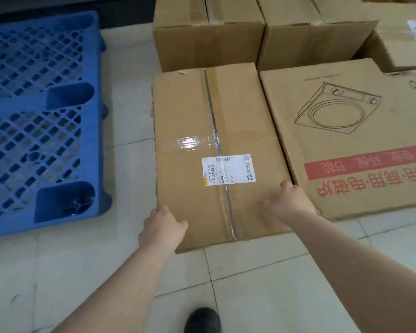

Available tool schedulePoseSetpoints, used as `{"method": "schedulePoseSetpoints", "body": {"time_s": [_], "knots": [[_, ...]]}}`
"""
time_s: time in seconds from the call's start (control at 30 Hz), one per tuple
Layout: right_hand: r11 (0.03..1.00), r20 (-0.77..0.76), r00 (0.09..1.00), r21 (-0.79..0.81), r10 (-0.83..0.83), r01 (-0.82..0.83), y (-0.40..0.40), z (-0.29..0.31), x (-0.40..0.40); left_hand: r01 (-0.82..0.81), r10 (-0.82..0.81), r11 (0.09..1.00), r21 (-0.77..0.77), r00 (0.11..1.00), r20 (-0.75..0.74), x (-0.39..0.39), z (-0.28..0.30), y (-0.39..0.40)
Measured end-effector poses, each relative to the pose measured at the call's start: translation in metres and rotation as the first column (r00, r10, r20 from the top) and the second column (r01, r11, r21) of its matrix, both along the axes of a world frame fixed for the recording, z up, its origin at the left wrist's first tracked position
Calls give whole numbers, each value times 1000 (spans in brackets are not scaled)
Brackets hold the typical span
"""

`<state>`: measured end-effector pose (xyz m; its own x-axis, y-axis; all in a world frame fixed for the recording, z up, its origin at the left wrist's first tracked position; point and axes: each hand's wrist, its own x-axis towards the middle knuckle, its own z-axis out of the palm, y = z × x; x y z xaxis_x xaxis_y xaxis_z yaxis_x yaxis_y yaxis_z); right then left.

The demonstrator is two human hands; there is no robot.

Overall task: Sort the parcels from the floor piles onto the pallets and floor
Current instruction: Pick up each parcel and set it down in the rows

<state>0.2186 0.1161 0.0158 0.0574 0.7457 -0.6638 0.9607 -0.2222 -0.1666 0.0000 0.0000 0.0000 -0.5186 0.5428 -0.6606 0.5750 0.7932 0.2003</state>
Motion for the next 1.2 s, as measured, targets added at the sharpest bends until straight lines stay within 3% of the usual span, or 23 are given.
{"method": "schedulePoseSetpoints", "body": {"time_s": [0.2,0.37,0.5,0.63,0.9,1.03,1.2], "knots": [[981,121,982,144,-144,126,12,-39,-14,-305,292,946,109,949,122,-15,-45,9],[922,25,927,117,-374,368,25,-44,-23,-621,565,766,167,774,286,-39,-61,30],[865,-186,860,81,-475,495,21,-49,-28,-609,566,749,261,793,226,-48,-53,25],[860,-211,858,117,-467,497,0,-31,-40,-541,553,781,312,831,59,-49,-18,4],[879,-259,872,132,-416,459,-110,91,-66,-583,631,736,344,774,-38,-64,128,-108],[908,-316,883,123,-347,401,-161,193,-79,-602,675,688,406,736,-52,-67,238,-174],[954,-400,902,173,-161,246,-217,349,-100,-669,779,544,507,627,-7,-64,379,-271]]}}
